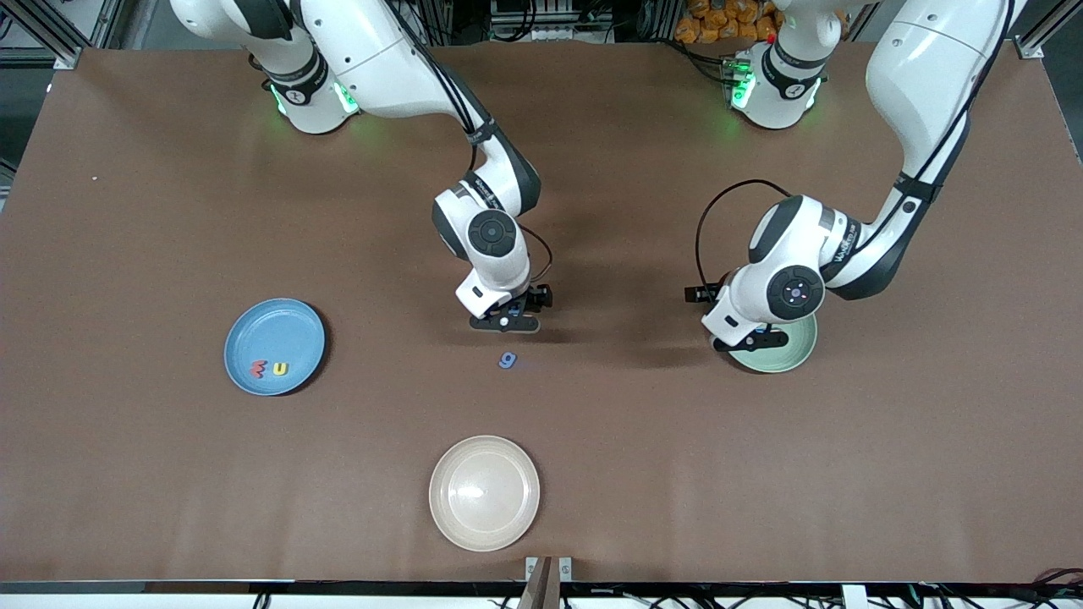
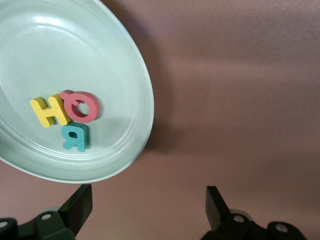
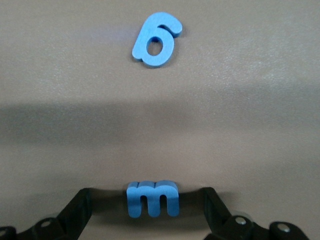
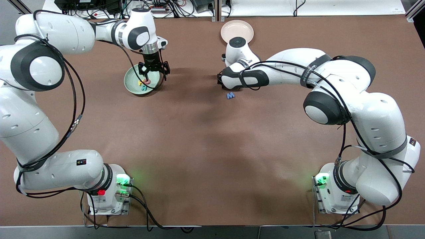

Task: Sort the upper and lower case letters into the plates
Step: 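Release the R on the green plate while the right gripper grasps the m, then carry the m to the blue plate while the left gripper reaches the M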

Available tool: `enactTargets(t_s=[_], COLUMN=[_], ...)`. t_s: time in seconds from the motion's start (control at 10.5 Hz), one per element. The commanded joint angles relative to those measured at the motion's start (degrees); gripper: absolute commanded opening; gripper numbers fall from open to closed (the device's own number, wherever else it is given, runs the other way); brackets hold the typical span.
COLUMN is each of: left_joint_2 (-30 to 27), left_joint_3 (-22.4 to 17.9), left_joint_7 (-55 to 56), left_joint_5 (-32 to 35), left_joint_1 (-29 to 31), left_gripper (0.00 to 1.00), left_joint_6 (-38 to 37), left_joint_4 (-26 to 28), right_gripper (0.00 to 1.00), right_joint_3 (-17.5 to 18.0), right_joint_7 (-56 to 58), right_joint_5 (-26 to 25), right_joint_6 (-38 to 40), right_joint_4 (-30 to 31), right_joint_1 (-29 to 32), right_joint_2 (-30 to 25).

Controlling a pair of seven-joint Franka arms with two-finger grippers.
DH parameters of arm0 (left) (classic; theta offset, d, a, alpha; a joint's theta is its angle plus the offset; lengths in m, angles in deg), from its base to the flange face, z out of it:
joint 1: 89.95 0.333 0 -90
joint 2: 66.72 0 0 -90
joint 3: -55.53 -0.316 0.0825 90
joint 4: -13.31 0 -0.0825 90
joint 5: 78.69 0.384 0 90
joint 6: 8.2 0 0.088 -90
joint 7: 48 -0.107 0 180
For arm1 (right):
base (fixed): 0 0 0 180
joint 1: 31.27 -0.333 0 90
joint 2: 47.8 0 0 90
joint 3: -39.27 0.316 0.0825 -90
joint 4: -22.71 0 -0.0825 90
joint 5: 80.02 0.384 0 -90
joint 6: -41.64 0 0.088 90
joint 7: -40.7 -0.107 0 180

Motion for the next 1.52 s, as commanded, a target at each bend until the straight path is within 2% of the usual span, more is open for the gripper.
enactTargets(t_s=[0.0, 0.29, 1.43], left_joint_2=[0.21, 0.47, 1.0], left_joint_3=[-0.17, -0.17, -0.25], left_joint_7=[2.85, 6.38, 6.47], left_joint_5=[-1.24, -1.15, -1.07], left_joint_1=[-0.99, -3.89, -4.34], left_gripper=[1.0, 1.0, 1.0], left_joint_6=[-0.03, -0.03, 0.14], left_joint_4=[-1.53, -2.41, -2.33], right_gripper=[1.0, 1.0, 1.0], right_joint_3=[-0.25, -0.34, -1.49], right_joint_7=[-0.49, -0.58, -0.4], right_joint_5=[0.26, 0.17, -1.06], right_joint_6=[0.39, 0.39, 1.79], right_joint_4=[2.47, 2.39, 0.37], right_joint_1=[-0.14, -0.32, -0.76], right_joint_2=[-0.93, -1.1, -1.54])
